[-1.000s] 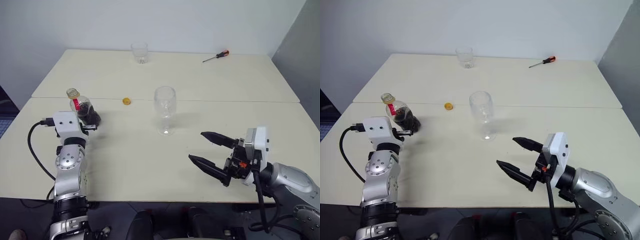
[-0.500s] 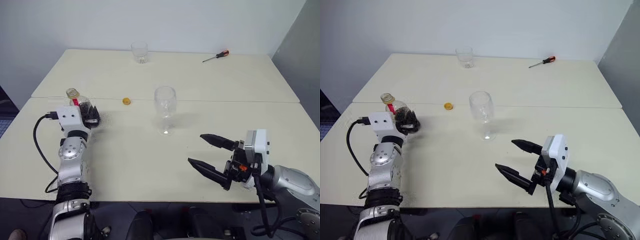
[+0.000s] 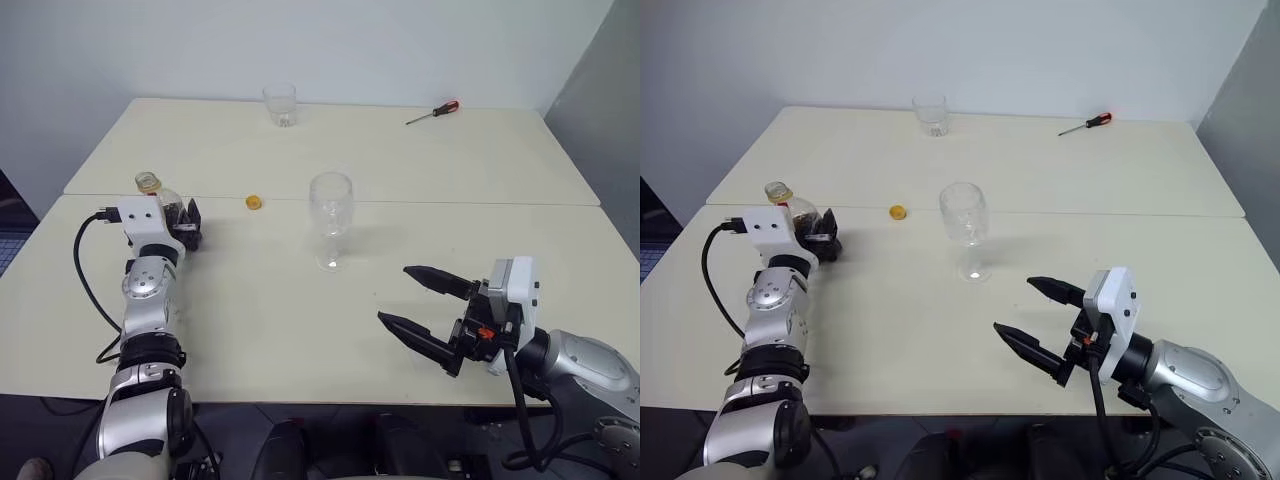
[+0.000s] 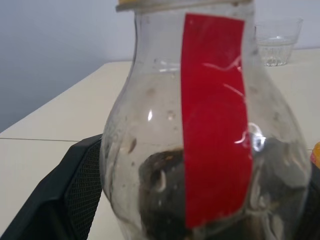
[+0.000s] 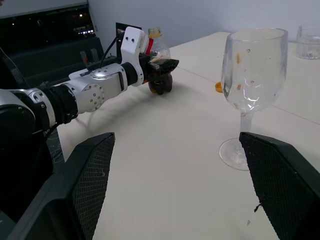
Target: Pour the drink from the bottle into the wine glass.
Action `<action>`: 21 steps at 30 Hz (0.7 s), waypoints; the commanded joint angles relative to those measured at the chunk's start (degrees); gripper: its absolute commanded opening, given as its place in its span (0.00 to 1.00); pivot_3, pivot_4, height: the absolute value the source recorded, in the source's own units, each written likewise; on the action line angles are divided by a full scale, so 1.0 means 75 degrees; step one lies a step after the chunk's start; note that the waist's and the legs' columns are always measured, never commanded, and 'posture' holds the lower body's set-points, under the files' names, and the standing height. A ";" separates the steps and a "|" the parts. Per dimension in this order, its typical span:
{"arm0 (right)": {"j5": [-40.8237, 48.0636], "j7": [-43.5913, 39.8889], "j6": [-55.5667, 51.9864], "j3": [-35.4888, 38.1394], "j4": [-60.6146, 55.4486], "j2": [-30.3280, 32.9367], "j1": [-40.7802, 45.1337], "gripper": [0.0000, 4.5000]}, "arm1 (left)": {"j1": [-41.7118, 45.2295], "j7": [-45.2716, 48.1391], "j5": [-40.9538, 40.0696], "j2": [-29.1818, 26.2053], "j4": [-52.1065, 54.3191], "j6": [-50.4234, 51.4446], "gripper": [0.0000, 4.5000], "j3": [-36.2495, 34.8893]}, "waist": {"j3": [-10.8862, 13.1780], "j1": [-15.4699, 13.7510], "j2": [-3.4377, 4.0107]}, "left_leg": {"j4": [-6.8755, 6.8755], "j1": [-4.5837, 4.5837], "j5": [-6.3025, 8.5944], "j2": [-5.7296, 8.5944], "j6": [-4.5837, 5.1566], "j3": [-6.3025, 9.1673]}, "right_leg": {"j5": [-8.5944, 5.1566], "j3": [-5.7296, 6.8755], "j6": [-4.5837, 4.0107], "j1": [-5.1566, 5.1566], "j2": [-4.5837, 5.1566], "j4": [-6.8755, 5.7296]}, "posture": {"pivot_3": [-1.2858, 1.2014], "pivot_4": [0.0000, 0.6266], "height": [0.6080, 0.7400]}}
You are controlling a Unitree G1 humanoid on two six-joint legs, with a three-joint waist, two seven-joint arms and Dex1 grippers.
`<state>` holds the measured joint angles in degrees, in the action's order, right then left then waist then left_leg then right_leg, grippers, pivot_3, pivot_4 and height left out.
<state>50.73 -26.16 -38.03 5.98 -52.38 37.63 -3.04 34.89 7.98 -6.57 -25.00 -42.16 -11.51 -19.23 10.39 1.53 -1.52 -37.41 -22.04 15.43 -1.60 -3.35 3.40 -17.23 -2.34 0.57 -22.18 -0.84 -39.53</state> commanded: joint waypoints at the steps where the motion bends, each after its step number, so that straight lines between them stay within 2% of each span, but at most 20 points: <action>1: 0.0052 0.0037 0.0148 0.0051 -0.0314 0.0052 0.0053 0.94 | 0.0357 0.0112 0.0001 -0.0179 -0.0271 -0.0337 1.00 0.0069 | 0.0000 0.0000 0.0000 | 0.0000 0.0000 0.0000 0.0000 0.0000 0.0002 | 0.0002 0.0001 -0.0003 0.0000 0.0000 0.0000 | 0.52 0.24 1.00; 2: 0.0058 0.0062 0.0138 0.0045 -0.0314 0.0047 0.0069 0.94 | 0.0410 0.0140 -0.0004 -0.0184 -0.0349 -0.0377 1.00 0.0081 | 0.0000 -0.0001 0.0000 | 0.0000 0.0000 0.0000 0.0000 0.0000 0.0002 | 0.0002 0.0001 -0.0002 0.0000 0.0000 -0.0001 | 0.52 0.24 1.00; 5: 0.0089 0.0127 0.0105 0.0032 -0.0331 0.0050 0.0106 0.95 | 0.0503 0.0218 -0.0052 -0.0203 -0.0509 -0.0482 0.87 0.0103 | 0.0000 0.0002 0.0000 | -0.0001 0.0000 0.0000 -0.0001 0.0000 0.0002 | 0.0002 0.0002 -0.0002 0.0000 0.0000 -0.0003 | 0.52 0.24 1.00; 11: 0.0220 0.0356 0.0006 -0.0003 -0.0397 0.0067 0.0242 0.95 | 0.0525 0.0342 -0.0112 -0.0314 -0.0632 -0.0590 0.47 0.0061 | 0.0000 0.0002 0.0000 | -0.0003 0.0001 0.0000 -0.0001 0.0000 0.0002 | 0.0005 0.0002 -0.0007 0.0000 0.0000 -0.0006 | 0.52 0.24 1.00; 13: 0.0235 0.0379 0.0003 -0.0014 -0.0381 0.0070 0.0257 0.95 | 0.0523 0.0361 -0.0123 -0.0340 -0.0645 -0.0607 0.40 0.0049 | 0.0000 0.0002 -0.0002 | -0.0004 0.0000 0.0000 -0.0001 0.0000 0.0002 | 0.0005 0.0002 -0.0007 -0.0001 0.0000 -0.0006 | 0.52 0.24 1.00; 16: 0.0301 0.0445 -0.0024 -0.0014 -0.0402 0.0085 0.0297 0.95 | 0.0521 0.0379 -0.0129 -0.0376 -0.0648 -0.0616 0.33 0.0033 | 0.0001 0.0002 -0.0003 | -0.0005 -0.0002 0.0000 -0.0002 0.0000 0.0003 | 0.0014 0.0002 -0.0023 -0.0001 0.0000 -0.0005 | 0.52 0.24 1.00; 21: 0.0381 0.0554 -0.0059 -0.0014 -0.0428 0.0124 0.0368 0.95 | 0.0528 0.0545 -0.0094 -0.0413 -0.0459 -0.0523 0.29 0.0147 | 0.0002 0.0002 -0.0006 | -0.0005 -0.0004 0.0000 -0.0002 0.0000 0.0003 | 0.0016 0.0003 -0.0024 -0.0001 0.0001 -0.0005 | 0.52 0.24 1.00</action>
<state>52.41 -22.35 -38.66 5.55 -52.59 37.89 -1.07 37.42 11.19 -6.73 -26.57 -48.17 -14.26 -18.18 10.41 1.55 -1.56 -37.45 -22.07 15.42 -1.61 -3.35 3.42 -17.11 -2.31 0.38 -22.19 -0.83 -39.56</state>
